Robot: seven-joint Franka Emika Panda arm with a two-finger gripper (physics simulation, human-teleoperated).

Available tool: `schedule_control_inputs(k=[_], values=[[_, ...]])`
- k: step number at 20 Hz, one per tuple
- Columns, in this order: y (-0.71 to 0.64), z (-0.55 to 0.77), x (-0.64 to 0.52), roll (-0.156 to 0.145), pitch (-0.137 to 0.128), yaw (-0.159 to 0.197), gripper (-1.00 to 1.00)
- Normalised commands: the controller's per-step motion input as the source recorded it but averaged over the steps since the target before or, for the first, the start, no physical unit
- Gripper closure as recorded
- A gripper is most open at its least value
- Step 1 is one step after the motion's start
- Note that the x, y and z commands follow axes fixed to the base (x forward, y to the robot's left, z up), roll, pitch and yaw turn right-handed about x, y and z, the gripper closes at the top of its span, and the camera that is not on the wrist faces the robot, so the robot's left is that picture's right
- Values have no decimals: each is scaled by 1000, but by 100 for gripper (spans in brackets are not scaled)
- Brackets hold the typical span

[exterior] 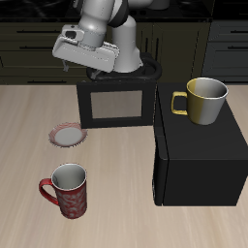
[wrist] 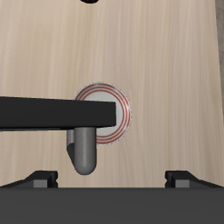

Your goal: Open the microwave and place the white and yellow mug in it

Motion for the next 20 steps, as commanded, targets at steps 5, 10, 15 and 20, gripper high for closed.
schedule_control_inputs(k=[5, 10, 15, 20], values=[[-114, 447, 155, 62, -36, 92, -100], [-129, 634, 183, 71, 5, 50, -100], [-3, 594, 80, 117, 32, -5, -100], [30, 438, 283, 26, 77, -21, -100]])
